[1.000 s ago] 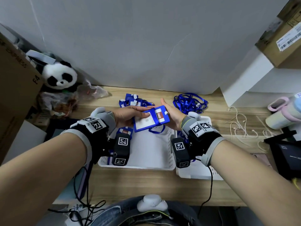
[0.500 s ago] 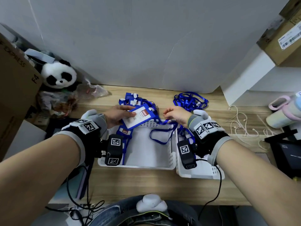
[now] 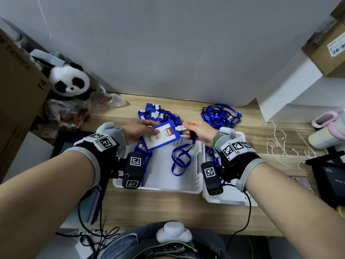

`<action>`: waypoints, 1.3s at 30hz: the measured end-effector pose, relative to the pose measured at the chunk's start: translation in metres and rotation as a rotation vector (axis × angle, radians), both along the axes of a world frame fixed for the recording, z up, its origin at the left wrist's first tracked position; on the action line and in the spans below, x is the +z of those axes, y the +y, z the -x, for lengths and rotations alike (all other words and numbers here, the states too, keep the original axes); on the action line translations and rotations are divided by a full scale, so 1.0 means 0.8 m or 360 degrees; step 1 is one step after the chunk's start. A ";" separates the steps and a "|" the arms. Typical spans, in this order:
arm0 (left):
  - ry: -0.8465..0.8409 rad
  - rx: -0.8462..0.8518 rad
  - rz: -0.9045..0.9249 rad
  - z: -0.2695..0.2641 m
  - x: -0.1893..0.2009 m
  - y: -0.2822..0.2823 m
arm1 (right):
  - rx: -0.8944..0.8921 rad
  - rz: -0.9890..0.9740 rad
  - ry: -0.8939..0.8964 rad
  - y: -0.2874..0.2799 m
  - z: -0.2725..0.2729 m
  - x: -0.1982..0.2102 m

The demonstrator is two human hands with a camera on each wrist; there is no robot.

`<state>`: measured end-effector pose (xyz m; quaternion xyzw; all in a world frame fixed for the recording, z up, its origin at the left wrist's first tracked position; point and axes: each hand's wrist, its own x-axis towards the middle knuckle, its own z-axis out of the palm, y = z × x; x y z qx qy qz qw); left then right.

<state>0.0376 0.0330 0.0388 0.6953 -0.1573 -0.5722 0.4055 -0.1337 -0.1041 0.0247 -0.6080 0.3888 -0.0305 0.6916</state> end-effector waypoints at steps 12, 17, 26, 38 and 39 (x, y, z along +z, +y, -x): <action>-0.0470 -0.0480 -0.0086 0.029 -0.004 -0.023 | -0.0060 0.0325 -0.0039 0.013 -0.009 -0.007; -0.0578 -0.0471 -0.0041 0.033 -0.003 -0.026 | -0.0006 0.0416 0.0033 0.007 -0.008 -0.005; -0.1094 -0.0628 0.0119 0.037 -0.009 -0.028 | 0.0017 0.0147 0.0191 0.006 -0.009 0.008; -0.1181 -0.0626 0.0181 0.034 -0.016 -0.028 | -0.0049 -0.0049 0.0368 0.008 -0.017 0.014; -0.1185 -0.0617 0.0177 0.034 -0.016 -0.028 | -0.0062 -0.0046 0.0388 0.009 -0.018 0.012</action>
